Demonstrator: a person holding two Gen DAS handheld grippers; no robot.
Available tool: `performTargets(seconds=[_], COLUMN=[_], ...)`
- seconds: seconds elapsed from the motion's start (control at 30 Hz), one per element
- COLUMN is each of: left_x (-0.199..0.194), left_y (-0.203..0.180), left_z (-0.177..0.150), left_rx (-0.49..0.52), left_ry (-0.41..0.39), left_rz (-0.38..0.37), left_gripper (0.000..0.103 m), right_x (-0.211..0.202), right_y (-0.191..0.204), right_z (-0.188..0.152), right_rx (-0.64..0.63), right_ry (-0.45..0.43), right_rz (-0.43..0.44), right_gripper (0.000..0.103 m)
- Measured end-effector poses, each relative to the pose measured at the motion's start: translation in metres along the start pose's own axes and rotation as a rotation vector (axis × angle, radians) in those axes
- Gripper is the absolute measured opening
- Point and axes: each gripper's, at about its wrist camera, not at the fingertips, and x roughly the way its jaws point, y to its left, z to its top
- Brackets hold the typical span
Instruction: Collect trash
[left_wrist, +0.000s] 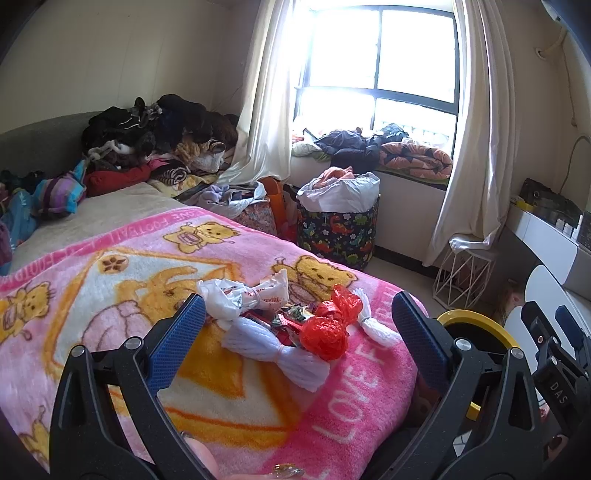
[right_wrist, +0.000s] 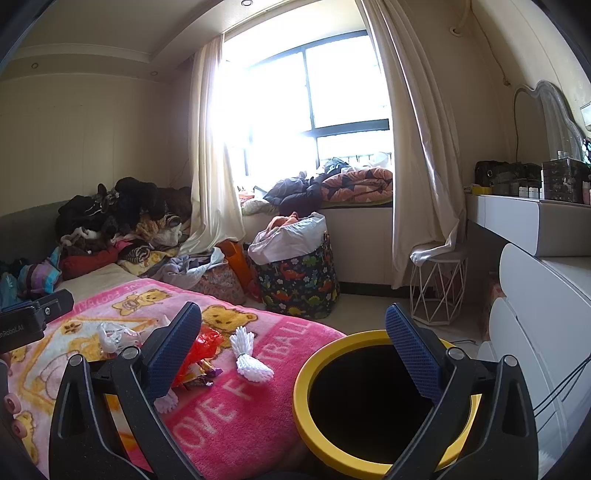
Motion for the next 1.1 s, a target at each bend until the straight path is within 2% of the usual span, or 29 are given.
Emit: performTargets(seconds=[1.1], left_x=[-0.0010], left_y=[-0.0002], left_z=[-0.0012], left_rx=[0.004], left_ry=[-0.006], left_rz=[-0.002], left_gripper=[0.093], right_x=[-0.0002], right_y=[-0.0023], right_z=[-0.0009], right_rx=[0.002], right_ry=[0.003], right_rz=[-0.005], right_gripper=[0.097])
